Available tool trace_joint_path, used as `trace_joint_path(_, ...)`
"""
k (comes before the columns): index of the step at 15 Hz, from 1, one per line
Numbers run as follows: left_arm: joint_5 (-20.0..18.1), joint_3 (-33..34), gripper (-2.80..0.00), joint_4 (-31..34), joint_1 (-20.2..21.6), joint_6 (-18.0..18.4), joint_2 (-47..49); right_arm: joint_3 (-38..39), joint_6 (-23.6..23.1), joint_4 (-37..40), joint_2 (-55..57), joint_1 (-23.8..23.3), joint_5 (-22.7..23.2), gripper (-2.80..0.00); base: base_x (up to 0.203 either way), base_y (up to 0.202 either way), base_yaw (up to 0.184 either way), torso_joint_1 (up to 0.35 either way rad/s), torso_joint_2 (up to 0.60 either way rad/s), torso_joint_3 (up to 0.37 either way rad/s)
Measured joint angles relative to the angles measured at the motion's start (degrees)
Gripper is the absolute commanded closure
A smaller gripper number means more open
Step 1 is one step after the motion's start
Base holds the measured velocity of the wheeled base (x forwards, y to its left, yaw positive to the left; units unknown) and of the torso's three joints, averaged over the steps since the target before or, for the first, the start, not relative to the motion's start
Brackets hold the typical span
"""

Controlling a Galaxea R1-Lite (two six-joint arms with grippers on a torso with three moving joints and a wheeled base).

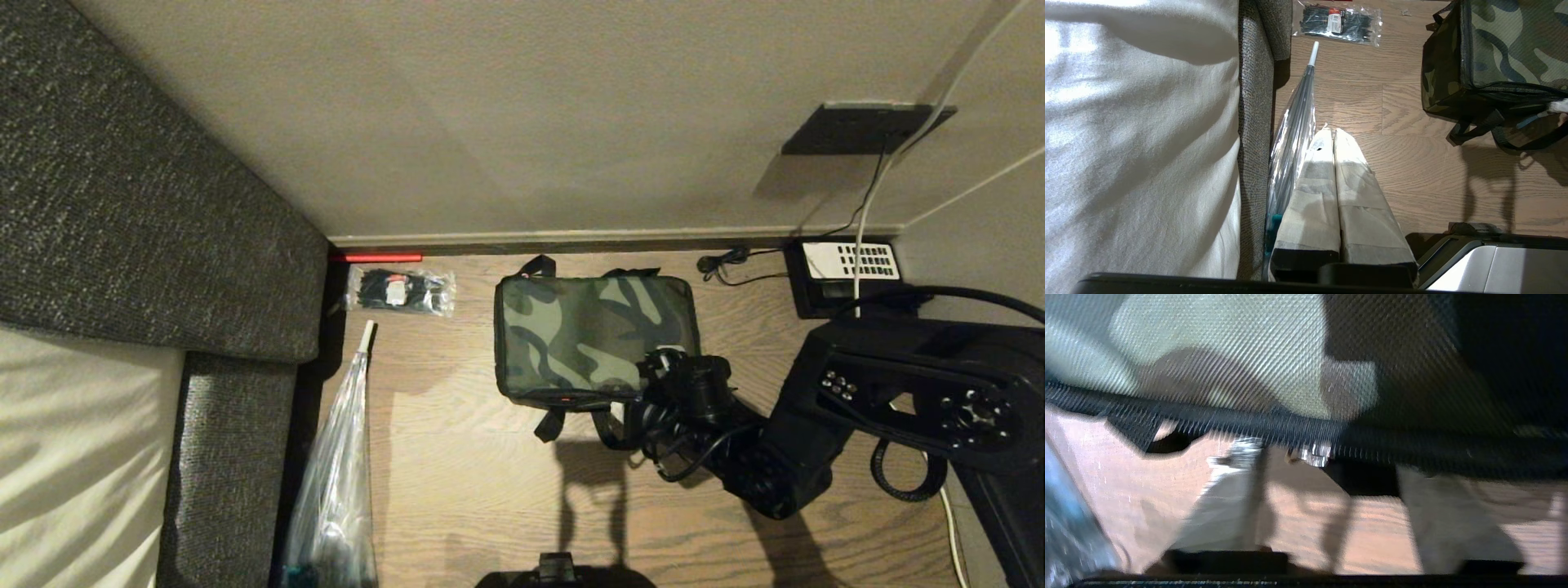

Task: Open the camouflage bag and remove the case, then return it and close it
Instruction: Open the top of the storage box

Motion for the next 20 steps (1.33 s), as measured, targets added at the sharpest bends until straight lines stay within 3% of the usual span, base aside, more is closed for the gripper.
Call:
trace_joint_path(3, 0.0, 0.0, 0.00, 0.0, 0.0, 0.0, 0.0, 4.8, -5.4, 0.8, -2.7, 0.0, 0.6, 0.00, 0.000, 0.000, 0.000, 0.000, 0.00, 0.000)
trace_joint_path(6, 0.0, 0.0, 0.00, 0.0, 0.0, 0.0, 0.0, 5.9, -5.6, 0.9, -3.9, -0.1, 0.7, 0.00, 0.000, 0.000, 0.000, 0.000, 0.00, 0.000)
trace_joint_path(7, 0.0, 0.0, 0.00, 0.0, 0.0, 0.0, 0.0, 6.1, -6.0, 1.0, -4.0, -0.1, 0.6, -2.80, 0.000, 0.000, 0.000, 0.000, 0.00, 0.000)
trace_joint_path(14, 0.0, 0.0, 0.00, 0.0, 0.0, 0.0, 0.0, 6.9, -8.2, 1.3, -4.6, -0.1, 0.5, -2.80, 0.000, 0.000, 0.000, 0.000, 0.00, 0.000)
trace_joint_path(17, 0.0, 0.0, 0.00, 0.0, 0.0, 0.0, 0.0, 10.4, -12.8, 5.4, -10.1, -0.2, 0.6, -2.80, 0.000, 0.000, 0.000, 0.000, 0.00, 0.000)
trace_joint_path(19, 0.0, 0.0, 0.00, 0.0, 0.0, 0.0, 0.0, 12.9, -14.0, 9.4, -14.8, -0.3, 2.6, -2.80, 0.000, 0.000, 0.000, 0.000, 0.00, 0.000)
trace_joint_path(20, 0.0, 0.0, 0.00, 0.0, 0.0, 0.0, 0.0, 13.4, -12.0, 9.8, -16.2, -0.1, 5.2, -2.80, 0.000, 0.000, 0.000, 0.000, 0.00, 0.000)
